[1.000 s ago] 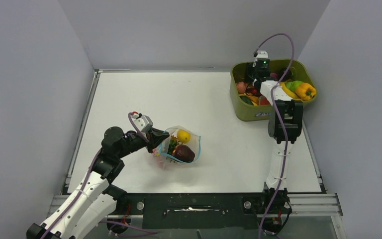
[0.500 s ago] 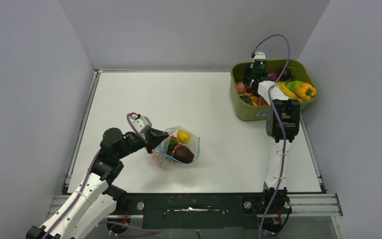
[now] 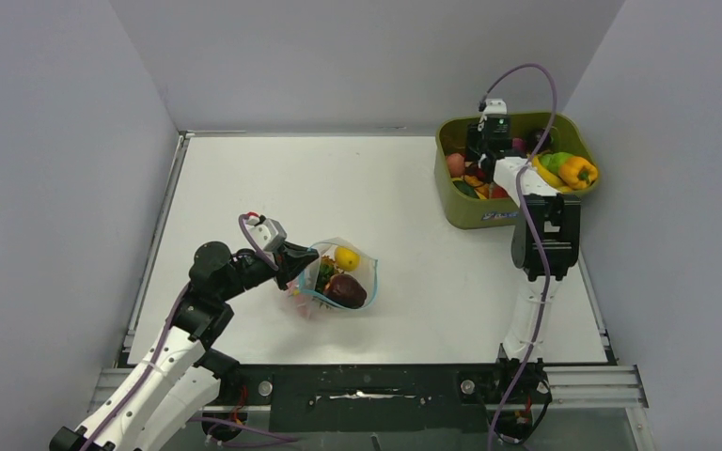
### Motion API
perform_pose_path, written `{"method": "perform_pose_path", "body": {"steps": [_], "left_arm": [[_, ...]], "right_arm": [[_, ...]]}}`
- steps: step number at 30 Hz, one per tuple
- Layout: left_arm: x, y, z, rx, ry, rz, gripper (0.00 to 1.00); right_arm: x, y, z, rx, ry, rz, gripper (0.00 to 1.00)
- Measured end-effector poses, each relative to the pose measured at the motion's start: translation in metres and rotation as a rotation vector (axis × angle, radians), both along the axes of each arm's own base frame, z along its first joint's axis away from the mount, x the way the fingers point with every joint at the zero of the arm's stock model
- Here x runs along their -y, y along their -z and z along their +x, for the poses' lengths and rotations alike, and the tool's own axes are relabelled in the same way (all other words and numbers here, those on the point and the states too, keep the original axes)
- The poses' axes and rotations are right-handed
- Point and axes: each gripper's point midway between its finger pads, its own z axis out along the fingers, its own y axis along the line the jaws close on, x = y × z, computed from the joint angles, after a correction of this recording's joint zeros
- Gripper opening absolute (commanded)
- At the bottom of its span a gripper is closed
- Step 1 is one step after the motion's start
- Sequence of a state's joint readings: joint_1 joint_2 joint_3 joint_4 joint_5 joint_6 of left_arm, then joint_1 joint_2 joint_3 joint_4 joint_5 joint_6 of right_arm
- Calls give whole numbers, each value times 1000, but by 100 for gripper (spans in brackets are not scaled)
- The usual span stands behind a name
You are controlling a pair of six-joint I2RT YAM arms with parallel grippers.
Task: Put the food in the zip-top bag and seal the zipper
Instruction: Pick up the fake vegetable from the bin, then place the fake vegetable in the zipper food storage bag.
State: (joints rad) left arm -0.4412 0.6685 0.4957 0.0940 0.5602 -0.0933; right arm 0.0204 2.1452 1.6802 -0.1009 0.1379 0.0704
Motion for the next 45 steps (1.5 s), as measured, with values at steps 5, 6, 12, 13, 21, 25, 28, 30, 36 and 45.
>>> {"method": "perform_pose_path", "body": {"steps": [5,6,12,13,21,25,28,30,36,45], "left_arm": [[1,0,-1,-17,-2,-17,0],[1,0,-1,-22,-2,-22,0],[1,-4,-5,-49,-6,-63,0],[1,-5,-5,-52,-7,-68,0],[2,-3,-3,-95,-24,-88,0],[1,-1,3,-119,-52,-97,0],[2,-4,10,-142,-75,-103,0],[2,-6,16,-154,-93,-108,0],[5,-17,23,-172,-109,-153,0],[6,-23,22,-192,-109,-189,0]], "right_arm": [[1,-24,-19,21,-9,-12,33],[1,-30,-24,25,-9,-15,33],[2,-74,-56,81,-20,-26,34],[1,-82,-62,94,-25,-23,34],[-22,-129,-125,177,-118,48,34],[-49,-141,-154,199,-201,81,34],[-78,-149,-175,216,-288,108,34],[-98,-155,-189,226,-352,130,34],[-154,-173,-233,273,-565,201,34],[-217,-204,-296,381,-887,350,35]]}}
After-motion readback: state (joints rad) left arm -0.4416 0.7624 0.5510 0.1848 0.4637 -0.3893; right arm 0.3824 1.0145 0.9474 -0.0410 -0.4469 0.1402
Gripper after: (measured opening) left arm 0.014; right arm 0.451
